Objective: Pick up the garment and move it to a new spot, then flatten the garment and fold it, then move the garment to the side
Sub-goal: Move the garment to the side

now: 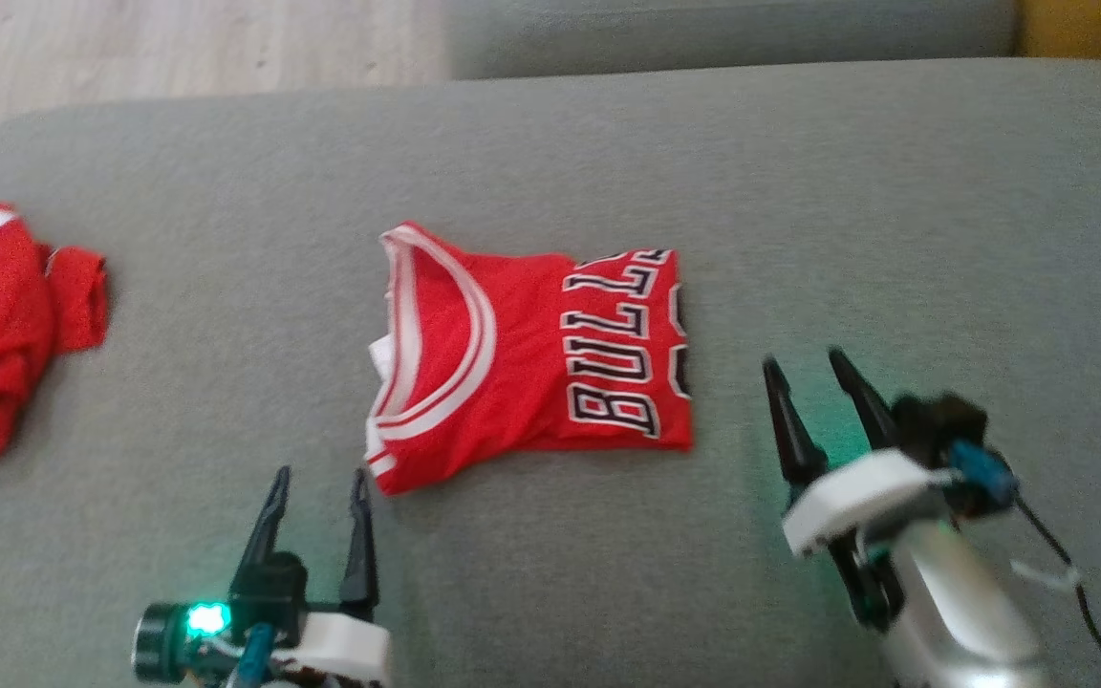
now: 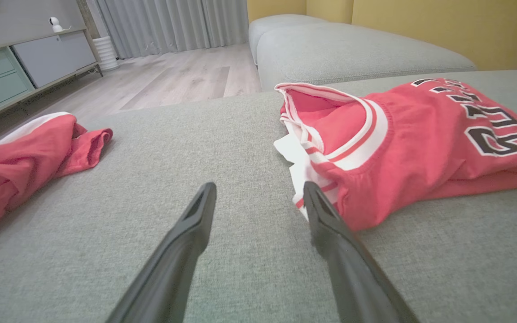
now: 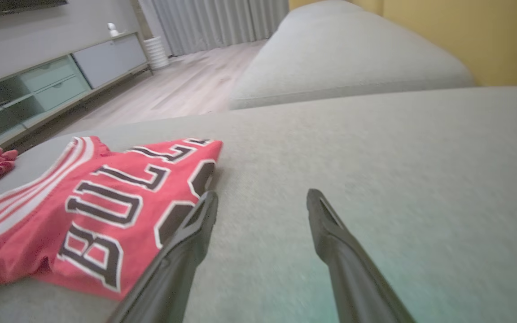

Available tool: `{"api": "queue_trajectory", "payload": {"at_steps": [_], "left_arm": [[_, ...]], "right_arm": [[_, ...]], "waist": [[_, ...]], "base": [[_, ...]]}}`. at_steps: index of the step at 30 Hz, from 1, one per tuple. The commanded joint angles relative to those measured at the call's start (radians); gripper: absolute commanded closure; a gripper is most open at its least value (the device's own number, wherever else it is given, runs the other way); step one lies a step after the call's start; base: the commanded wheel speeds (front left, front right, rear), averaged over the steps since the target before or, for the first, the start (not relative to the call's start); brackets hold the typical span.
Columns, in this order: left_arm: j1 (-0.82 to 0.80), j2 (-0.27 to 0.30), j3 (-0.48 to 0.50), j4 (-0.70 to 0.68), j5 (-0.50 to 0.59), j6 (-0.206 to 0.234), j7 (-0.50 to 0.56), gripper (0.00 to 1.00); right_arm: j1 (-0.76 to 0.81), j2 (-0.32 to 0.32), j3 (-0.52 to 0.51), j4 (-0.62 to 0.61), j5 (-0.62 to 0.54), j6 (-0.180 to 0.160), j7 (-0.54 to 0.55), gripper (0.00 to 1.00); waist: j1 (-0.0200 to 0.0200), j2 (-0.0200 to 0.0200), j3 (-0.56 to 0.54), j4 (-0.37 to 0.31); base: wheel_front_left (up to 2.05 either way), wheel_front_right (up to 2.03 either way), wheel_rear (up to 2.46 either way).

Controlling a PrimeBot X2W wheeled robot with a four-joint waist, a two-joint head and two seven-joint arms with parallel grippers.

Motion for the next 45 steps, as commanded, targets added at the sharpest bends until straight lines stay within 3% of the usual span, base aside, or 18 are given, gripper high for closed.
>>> {"api": "queue_trajectory", "payload": {"at_steps": [1,9,15,16,17,24,31,33,38,45], "left_arm": [[-0.046,0.004,0.014,-0.027,0.005,-0.004,-0.005,0.00],[-0.067,0.003,-0.058,-0.004,-0.005,-0.013,-0.005,0.00],[-0.066,0.003,-0.076,0.004,-0.023,-0.004,-0.005,0.00],[-0.066,0.003,-0.075,0.005,-0.025,-0.003,-0.005,0.00],[-0.065,0.003,-0.072,0.004,-0.025,-0.001,-0.005,0.00],[-0.064,0.003,-0.057,-0.008,-0.017,-0.004,-0.005,0.00],[-0.089,0.003,-0.054,-0.025,-0.005,-0.020,-0.005,0.00],[-0.112,0.003,-0.061,-0.032,-0.001,-0.027,-0.005,0.00],[-0.142,0.003,-0.068,-0.030,0.010,-0.040,-0.005,0.00],[-0.160,0.003,-0.081,-0.020,0.018,-0.055,-0.005,0.00]], "right_arm": [[-0.076,0.004,0.040,-0.011,0.012,-0.001,-0.011,0.00],[-0.215,0.004,0.107,0.188,0.057,-0.001,-0.011,0.00],[-0.246,0.004,0.113,0.364,0.141,-0.001,-0.009,0.00],[-0.251,0.004,0.128,0.376,0.153,-0.001,-0.010,0.27],[-0.254,0.004,0.143,0.382,0.167,-0.001,-0.010,1.00],[-0.264,0.004,0.119,0.307,0.170,-0.001,-0.011,1.00],[-0.223,0.004,0.094,0.225,0.149,-0.001,-0.011,1.00],[-0.213,0.004,0.088,0.199,0.146,-0.001,-0.011,1.00],[-0.197,0.004,0.086,0.151,0.168,-0.001,-0.011,1.00],[-0.181,0.004,0.075,0.122,0.171,-0.001,-0.011,1.00]], "waist": [[0.0000,0.0000,0.027,0.044],[0.0000,0.0000,0.065,0.174],[0.0000,0.0000,0.072,0.219],[0.0000,0.0000,0.073,0.218],[0.0000,0.0000,0.073,0.214],[0.0000,0.0000,0.055,0.106],[0.0000,0.0000,0.044,-0.125],[0.0000,0.0000,0.057,-0.231],[0.0000,0.0000,0.084,-0.375],[0.0000,0.0000,0.110,-0.468]], "base": [[0.00,0.00,0.00],[0.00,0.00,0.00],[0.00,0.00,0.00],[0.00,0.00,0.00],[0.00,0.00,0.00],[0.00,0.00,0.00],[0.00,0.00,0.00],[0.00,0.00,0.00],[0.00,0.00,0.00],[0.00,0.00,0.00]]}}
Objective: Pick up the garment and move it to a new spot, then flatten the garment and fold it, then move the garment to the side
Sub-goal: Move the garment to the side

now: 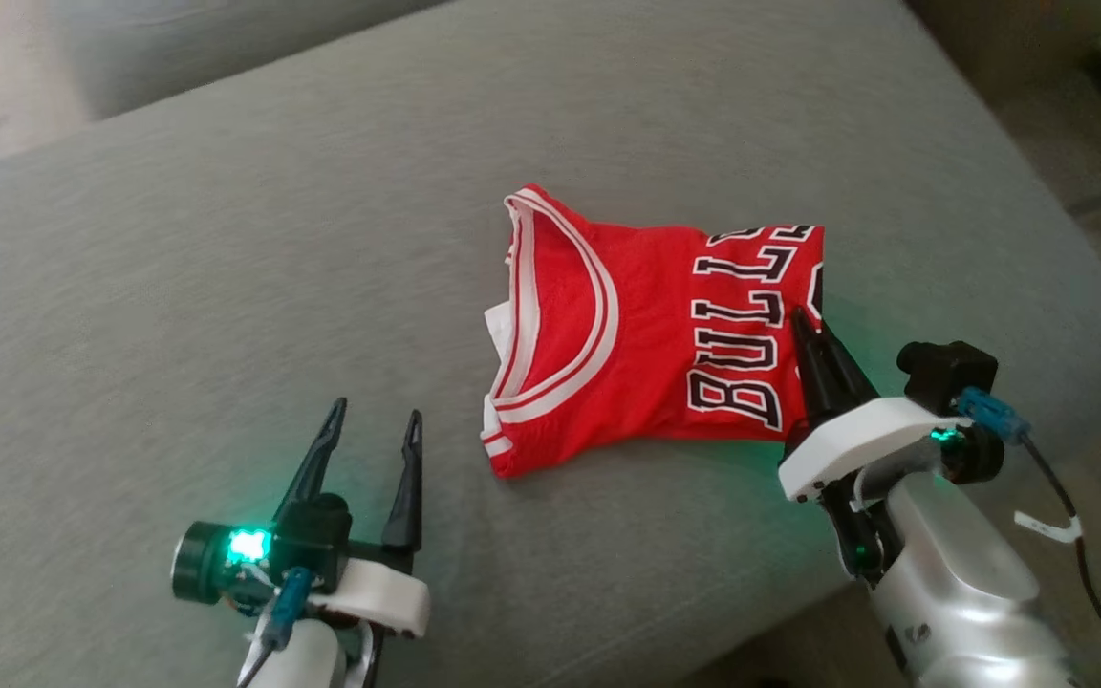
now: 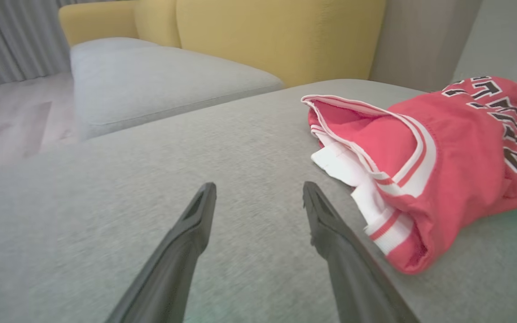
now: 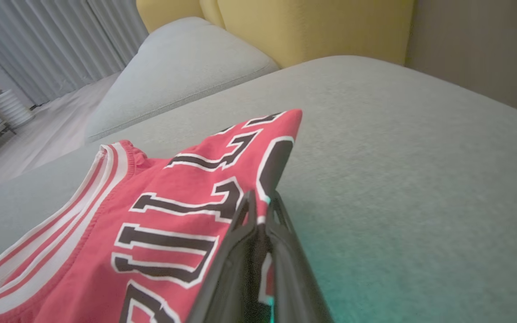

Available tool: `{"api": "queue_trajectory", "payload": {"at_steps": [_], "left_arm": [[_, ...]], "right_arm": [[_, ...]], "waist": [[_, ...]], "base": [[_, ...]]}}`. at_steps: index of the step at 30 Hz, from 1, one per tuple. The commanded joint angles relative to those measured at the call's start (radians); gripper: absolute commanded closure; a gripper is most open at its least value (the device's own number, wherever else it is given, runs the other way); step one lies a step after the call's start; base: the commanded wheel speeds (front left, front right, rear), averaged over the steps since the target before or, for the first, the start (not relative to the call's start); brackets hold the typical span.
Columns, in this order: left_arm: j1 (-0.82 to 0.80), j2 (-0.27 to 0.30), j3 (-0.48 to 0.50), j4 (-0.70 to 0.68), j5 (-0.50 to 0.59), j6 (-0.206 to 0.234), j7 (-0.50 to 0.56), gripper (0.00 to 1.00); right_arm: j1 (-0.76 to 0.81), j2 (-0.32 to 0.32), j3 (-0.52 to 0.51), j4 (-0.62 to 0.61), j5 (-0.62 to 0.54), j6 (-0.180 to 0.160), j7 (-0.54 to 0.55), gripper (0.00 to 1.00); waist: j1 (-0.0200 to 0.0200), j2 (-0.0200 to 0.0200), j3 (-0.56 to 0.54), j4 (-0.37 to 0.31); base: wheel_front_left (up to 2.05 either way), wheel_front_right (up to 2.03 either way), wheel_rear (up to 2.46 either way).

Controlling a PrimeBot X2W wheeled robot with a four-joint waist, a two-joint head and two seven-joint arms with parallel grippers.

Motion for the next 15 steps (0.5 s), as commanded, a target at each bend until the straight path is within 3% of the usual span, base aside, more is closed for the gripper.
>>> {"api": "queue_trajectory", "payload": {"at_steps": [1,5,11,15], "left_arm": [[-0.041,0.003,0.020,-0.023,0.008,-0.004,-0.005,0.00],[-0.052,0.003,0.012,-0.021,0.013,-0.010,-0.005,0.00],[-0.073,0.015,0.008,-0.013,0.022,-0.014,-0.005,0.00],[-0.082,0.025,0.008,-0.014,0.026,-0.013,-0.005,0.00]], "right_arm": [[-0.006,0.005,0.015,-0.038,-0.002,-0.001,-0.007,1.00],[-0.030,0.005,-0.005,-0.044,-0.038,-0.001,-0.007,1.00],[-0.165,-0.001,-0.088,-0.002,-0.157,-0.001,-0.007,1.00],[-0.272,-0.064,-0.187,0.067,-0.243,-0.001,-0.007,1.00]], "waist": [[0.0000,0.0000,0.033,-0.068],[0.0000,0.0000,0.057,-0.057],[0.0000,0.0000,0.110,0.011],[0.0000,0.0000,0.143,0.069]], "base": [[0.00,0.00,0.00],[0.00,0.00,0.00],[0.00,0.00,0.00],[0.00,0.00,0.00]]}}
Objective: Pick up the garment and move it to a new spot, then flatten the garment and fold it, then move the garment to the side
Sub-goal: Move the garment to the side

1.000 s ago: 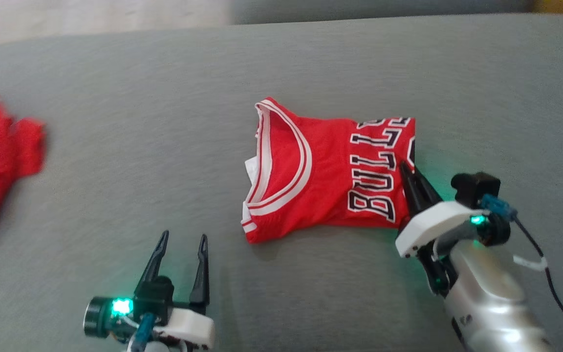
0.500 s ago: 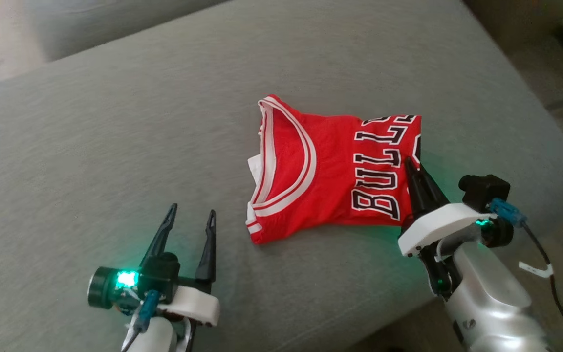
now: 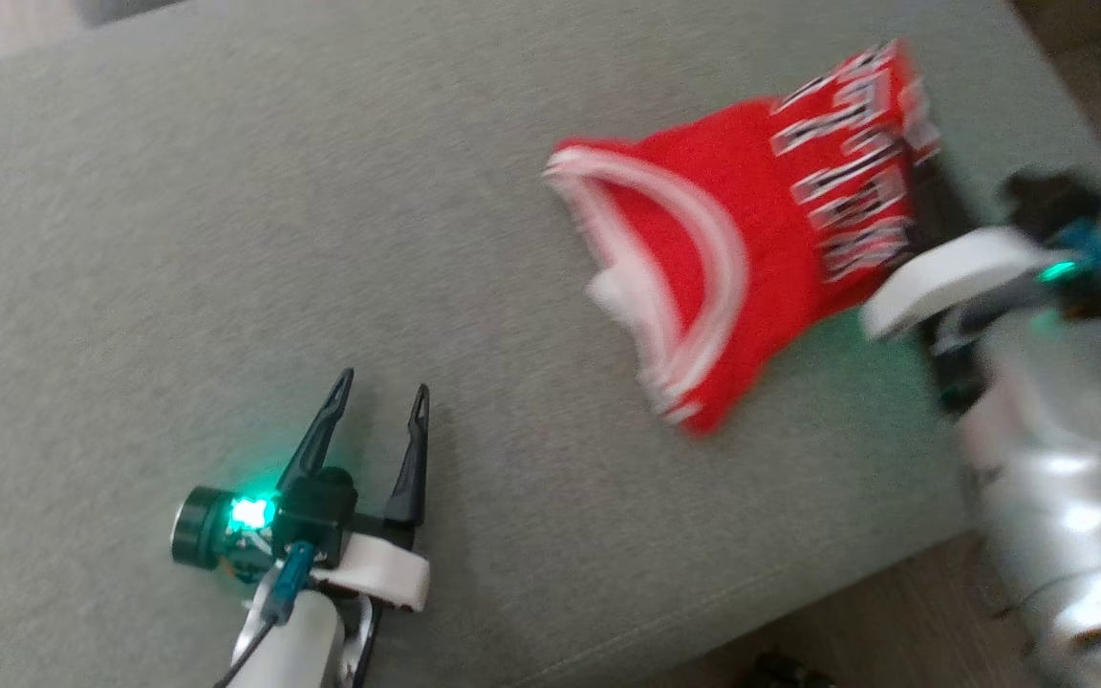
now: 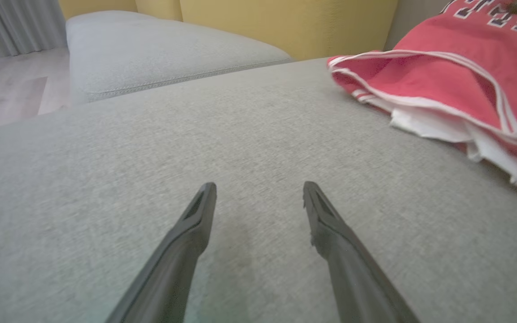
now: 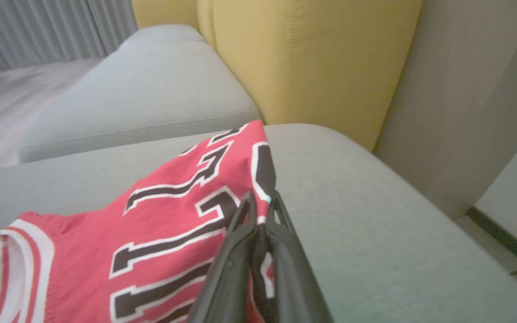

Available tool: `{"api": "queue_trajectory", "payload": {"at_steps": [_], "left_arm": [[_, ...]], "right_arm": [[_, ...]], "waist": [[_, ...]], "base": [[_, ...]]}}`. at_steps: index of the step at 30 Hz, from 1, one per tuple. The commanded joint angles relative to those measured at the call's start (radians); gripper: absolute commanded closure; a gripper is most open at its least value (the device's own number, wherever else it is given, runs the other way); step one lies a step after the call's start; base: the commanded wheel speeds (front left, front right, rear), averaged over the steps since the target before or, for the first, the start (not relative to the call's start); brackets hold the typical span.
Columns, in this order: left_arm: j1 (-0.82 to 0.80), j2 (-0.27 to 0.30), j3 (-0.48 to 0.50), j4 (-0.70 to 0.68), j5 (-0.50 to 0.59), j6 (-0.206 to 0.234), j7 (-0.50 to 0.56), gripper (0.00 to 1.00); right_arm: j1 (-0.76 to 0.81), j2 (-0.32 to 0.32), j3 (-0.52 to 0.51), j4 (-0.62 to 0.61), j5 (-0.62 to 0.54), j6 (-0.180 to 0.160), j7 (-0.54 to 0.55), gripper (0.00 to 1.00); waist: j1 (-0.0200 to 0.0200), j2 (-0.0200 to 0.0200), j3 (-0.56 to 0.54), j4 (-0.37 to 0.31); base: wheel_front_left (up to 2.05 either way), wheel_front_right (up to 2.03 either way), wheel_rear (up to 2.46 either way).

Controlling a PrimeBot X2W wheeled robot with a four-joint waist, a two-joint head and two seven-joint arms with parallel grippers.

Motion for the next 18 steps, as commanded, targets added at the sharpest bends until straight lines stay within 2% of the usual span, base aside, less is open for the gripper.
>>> {"api": "queue_trajectory", "payload": {"at_steps": [1,9,13,14,16,18], "left_arm": [[-0.037,0.014,0.024,-0.023,0.011,0.003,-0.005,0.00],[-0.057,0.028,0.021,-0.030,0.013,0.011,-0.005,0.00],[-0.064,0.038,0.022,-0.032,0.012,0.013,-0.005,0.00],[-0.065,0.039,0.022,-0.032,0.011,0.013,-0.005,0.00],[-0.066,0.041,0.022,-0.033,0.010,0.016,-0.005,0.00],[-0.069,0.041,0.025,-0.035,0.008,0.020,-0.005,0.00]], "right_arm": [[-0.042,-0.045,-0.023,0.000,-0.032,-0.001,-0.007,1.00],[-0.168,-0.234,-0.306,0.149,-0.216,-0.001,-0.007,1.00],[-0.189,-0.284,-0.433,0.163,-0.318,-0.001,-0.007,0.99],[-0.194,-0.286,-0.459,0.154,-0.344,-0.001,-0.007,0.70],[-0.202,-0.283,-0.505,0.119,-0.391,-0.001,-0.007,0.00],[-0.210,-0.261,-0.538,0.067,-0.422,-0.001,-0.007,0.00]], "waist": [[-0.0001,0.0000,0.038,0.052],[-0.0001,0.0000,0.092,0.150],[-0.0001,0.0000,0.108,0.173],[-0.0001,0.0000,0.110,0.175],[-0.0001,0.0000,0.113,0.179],[-0.0001,0.0000,0.112,0.181]], "base": [[0.00,0.00,0.00],[0.00,0.00,0.00],[0.00,0.00,0.00],[0.00,0.00,0.00],[0.00,0.00,0.00],[0.00,0.00,0.00]]}}
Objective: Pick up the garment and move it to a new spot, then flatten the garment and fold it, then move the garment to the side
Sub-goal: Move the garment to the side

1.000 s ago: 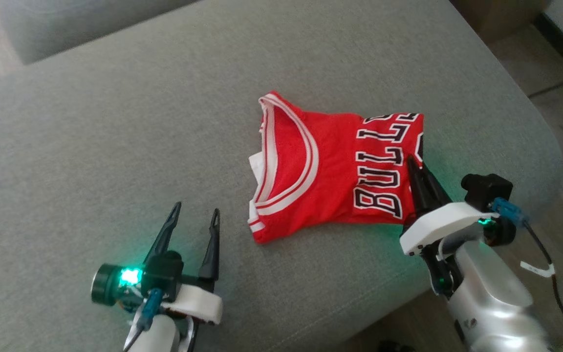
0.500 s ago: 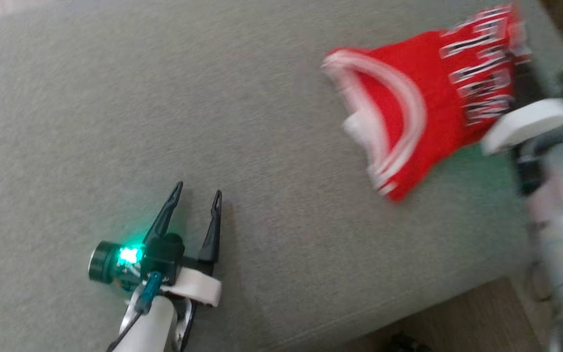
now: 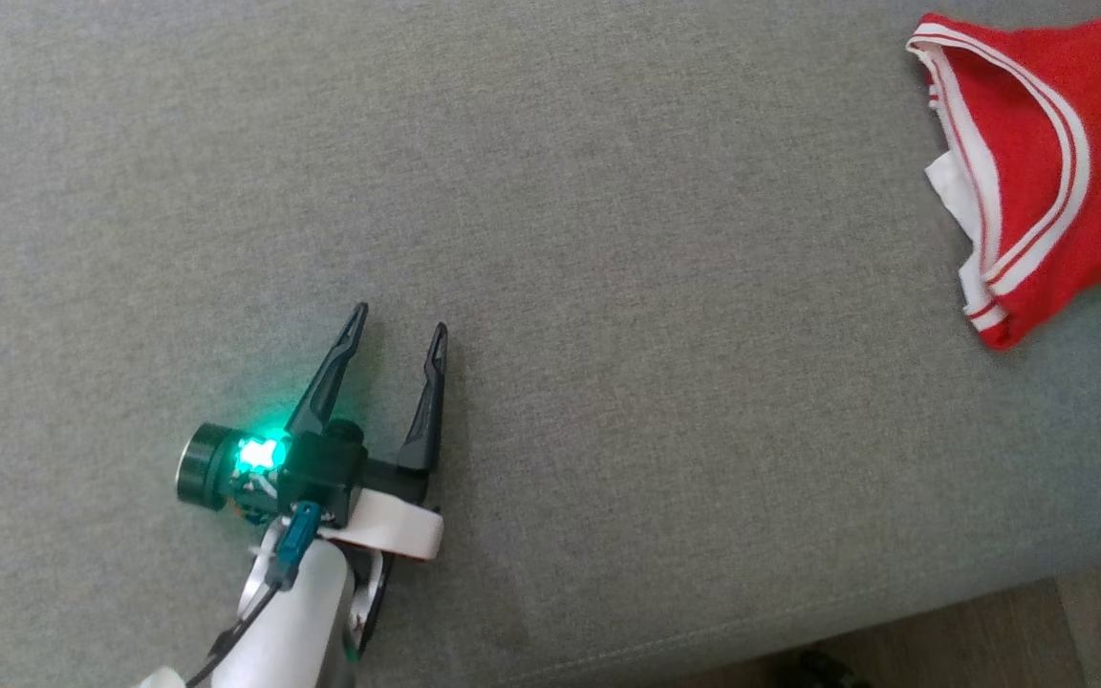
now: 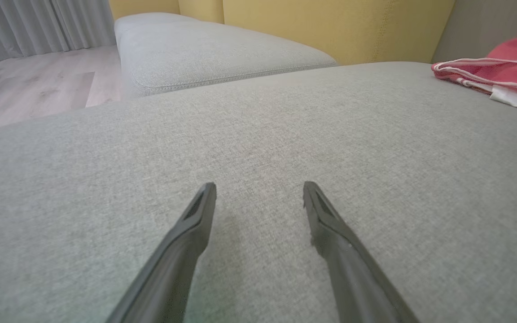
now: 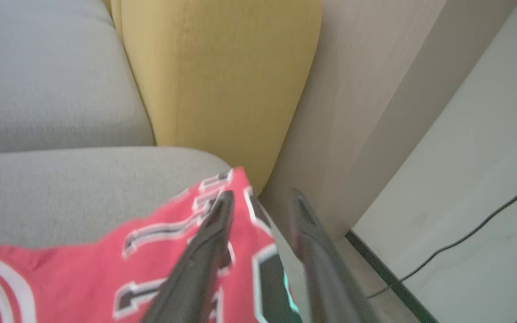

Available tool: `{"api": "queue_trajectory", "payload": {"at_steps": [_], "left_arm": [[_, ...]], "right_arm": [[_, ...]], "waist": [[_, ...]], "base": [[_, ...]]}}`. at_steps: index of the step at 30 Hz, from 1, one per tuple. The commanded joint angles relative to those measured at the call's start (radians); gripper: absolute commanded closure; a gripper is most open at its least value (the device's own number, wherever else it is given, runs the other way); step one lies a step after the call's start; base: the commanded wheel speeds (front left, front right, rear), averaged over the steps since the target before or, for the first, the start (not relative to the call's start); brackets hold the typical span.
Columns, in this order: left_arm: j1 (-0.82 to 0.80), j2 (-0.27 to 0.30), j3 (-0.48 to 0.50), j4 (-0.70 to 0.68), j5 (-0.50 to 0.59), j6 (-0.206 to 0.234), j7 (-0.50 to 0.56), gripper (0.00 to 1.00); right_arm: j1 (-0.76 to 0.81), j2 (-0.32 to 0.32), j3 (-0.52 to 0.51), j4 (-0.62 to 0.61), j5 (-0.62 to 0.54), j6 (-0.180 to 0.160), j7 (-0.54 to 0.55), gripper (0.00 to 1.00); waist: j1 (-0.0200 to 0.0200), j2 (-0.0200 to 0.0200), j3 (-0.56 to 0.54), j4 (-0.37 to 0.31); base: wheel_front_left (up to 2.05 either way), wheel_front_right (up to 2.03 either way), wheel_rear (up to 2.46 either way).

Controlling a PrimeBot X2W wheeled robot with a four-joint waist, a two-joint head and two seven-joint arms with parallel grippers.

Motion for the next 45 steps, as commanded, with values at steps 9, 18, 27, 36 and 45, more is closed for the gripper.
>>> {"api": "queue_trajectory", "payload": {"at_steps": [9,18,27,36,45], "left_arm": [[0.011,0.028,0.056,0.011,-0.015,0.030,0.003,0.00],[0.057,0.010,0.083,0.008,-0.038,0.048,0.003,0.00],[0.113,0.002,0.131,0.011,-0.048,0.056,0.003,0.00],[0.158,-0.005,0.169,0.011,-0.051,0.062,0.003,0.00],[0.205,-0.009,0.204,0.014,-0.052,0.063,0.003,0.00]], "right_arm": [[0.023,0.135,0.085,-0.234,0.025,-0.001,-0.007,0.00],[0.231,0.240,0.336,-0.353,0.193,-0.001,-0.007,0.00],[0.438,0.287,0.425,-0.398,0.285,-0.001,-0.007,0.00],[0.563,0.298,0.507,-0.415,0.349,-0.001,-0.007,0.00],[0.627,0.298,0.582,-0.447,0.408,-0.001,-0.007,0.00]], "waist": [[-0.0001,0.0000,-0.055,0.014],[-0.0001,0.0000,-0.146,0.066],[-0.0001,0.0000,-0.219,0.122],[-0.0001,0.0000,-0.287,0.156],[-0.0001,0.0000,-0.350,0.167]], "base": [[0.00,0.00,0.00],[0.00,0.00,0.00],[0.00,0.00,0.00],[0.00,0.00,0.00],[0.00,0.00,0.00]]}}
